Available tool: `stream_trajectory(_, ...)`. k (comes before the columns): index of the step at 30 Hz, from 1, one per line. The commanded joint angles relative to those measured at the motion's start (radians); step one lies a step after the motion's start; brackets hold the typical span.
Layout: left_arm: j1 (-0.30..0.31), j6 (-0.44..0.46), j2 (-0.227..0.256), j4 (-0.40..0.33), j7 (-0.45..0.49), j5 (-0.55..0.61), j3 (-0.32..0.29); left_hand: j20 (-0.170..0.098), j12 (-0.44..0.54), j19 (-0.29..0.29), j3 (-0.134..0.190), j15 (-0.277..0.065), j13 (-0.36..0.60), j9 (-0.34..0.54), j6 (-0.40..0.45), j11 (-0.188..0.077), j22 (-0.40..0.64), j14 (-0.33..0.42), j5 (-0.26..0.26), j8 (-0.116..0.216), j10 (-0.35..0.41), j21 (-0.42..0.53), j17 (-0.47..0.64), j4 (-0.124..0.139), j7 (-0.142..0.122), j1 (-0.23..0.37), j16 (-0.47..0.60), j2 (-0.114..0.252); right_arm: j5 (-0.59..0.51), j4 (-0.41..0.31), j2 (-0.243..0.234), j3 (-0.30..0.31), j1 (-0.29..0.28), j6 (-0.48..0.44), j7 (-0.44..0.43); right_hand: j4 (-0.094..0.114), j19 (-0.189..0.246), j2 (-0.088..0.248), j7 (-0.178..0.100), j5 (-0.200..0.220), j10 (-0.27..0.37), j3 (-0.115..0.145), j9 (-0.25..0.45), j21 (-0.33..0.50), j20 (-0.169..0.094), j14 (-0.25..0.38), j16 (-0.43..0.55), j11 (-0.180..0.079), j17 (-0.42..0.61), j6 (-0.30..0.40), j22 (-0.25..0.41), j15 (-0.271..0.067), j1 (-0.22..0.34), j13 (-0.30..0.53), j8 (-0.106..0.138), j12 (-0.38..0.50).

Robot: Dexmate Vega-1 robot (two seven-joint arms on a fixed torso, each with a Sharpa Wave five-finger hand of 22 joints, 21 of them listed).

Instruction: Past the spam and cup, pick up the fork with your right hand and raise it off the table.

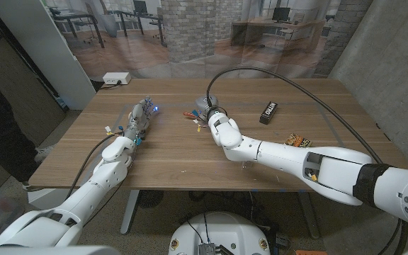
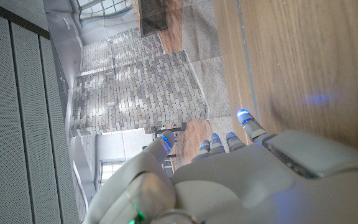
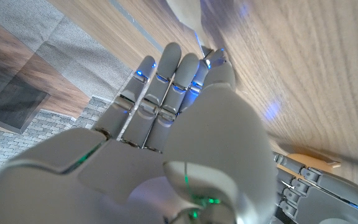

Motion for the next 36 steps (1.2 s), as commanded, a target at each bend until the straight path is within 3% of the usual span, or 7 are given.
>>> stream_trajectory(1,-0.001,-0.002,0.001,-0.001,-0.001,-0.001,-0.001,0.002,0.0,-0.074,0.005,-0.002,0.004,0.003,-0.008,0.002,0.002,-0.013,-0.001,0.002,-0.01,-0.002,0.003,0.0,-0.002,-0.009,-0.003,0.044,-0.028,-0.028,-0.01,0.018,-0.008,0.006,0.007,0.0,-0.008,0.008,-0.012,0.009,0.01,-0.014,0.297,0.01,-0.125,0.012,-0.005,0.002,0.009,0.037,0.001,-0.05,0.005,0.0,-0.003,0.005)
stream_trajectory(36,0.01,-0.008,0.006,-0.015,-0.007,-0.006,-0.005,0.003,0.0,-0.072,0.006,0.0,0.004,0.003,-0.008,0.003,0.003,-0.013,-0.001,0.002,-0.009,-0.006,0.003,0.001,-0.002,-0.012,-0.003,0.046,-0.117,-0.113,-0.045,0.057,-0.029,-0.003,0.039,0.011,-0.021,0.024,-0.013,0.032,0.007,-0.072,0.302,0.027,-0.13,0.022,-0.038,0.001,0.056,0.044,-0.009,-0.05,0.025,0.001,-0.018,0.008)
